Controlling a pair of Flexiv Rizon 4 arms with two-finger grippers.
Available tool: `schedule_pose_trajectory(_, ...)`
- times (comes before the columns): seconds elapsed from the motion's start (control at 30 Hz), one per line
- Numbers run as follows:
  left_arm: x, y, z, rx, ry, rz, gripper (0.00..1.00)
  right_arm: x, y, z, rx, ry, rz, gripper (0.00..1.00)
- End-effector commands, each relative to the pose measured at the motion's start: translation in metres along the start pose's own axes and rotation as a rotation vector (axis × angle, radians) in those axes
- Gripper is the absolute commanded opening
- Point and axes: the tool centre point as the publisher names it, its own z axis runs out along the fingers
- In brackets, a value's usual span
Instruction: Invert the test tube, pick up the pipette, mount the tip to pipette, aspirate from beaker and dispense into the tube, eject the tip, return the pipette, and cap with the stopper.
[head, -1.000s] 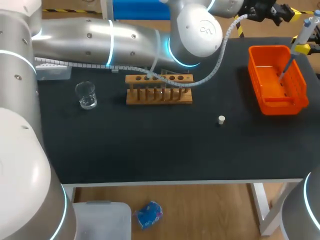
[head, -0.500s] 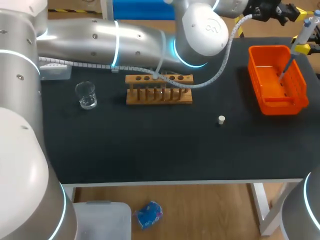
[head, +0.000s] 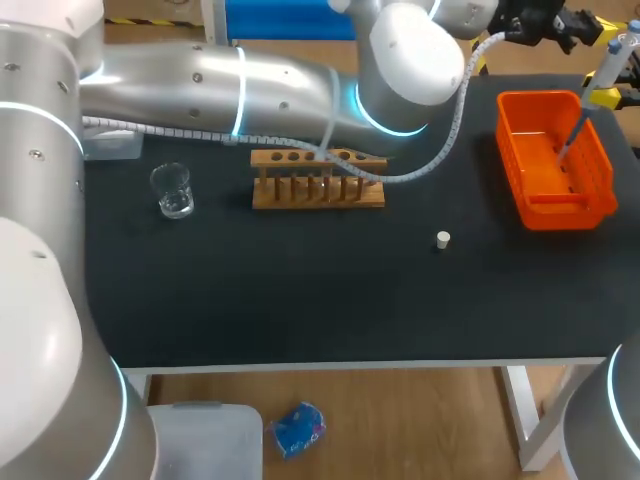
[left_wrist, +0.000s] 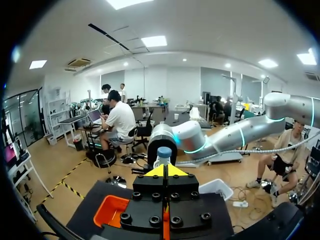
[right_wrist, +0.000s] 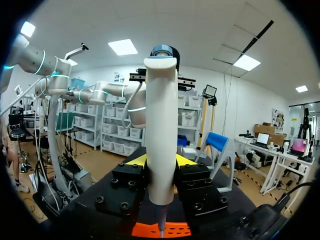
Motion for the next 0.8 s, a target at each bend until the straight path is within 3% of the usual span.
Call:
schedule_pose_trajectory(0.03, -0.004, 0.001, 0.006, 0.075, 0.007, 0.006, 0.00, 0.001, 0.001, 0.000, 0.003, 0.000, -0.001, 0.00)
schedule_pose_trajectory(0.8, -0.011, 0.009, 0.017, 0.078, 0.009, -0.013, 0.00, 0.001, 0.001, 0.000, 0.003, 0.000, -0.001, 0.00)
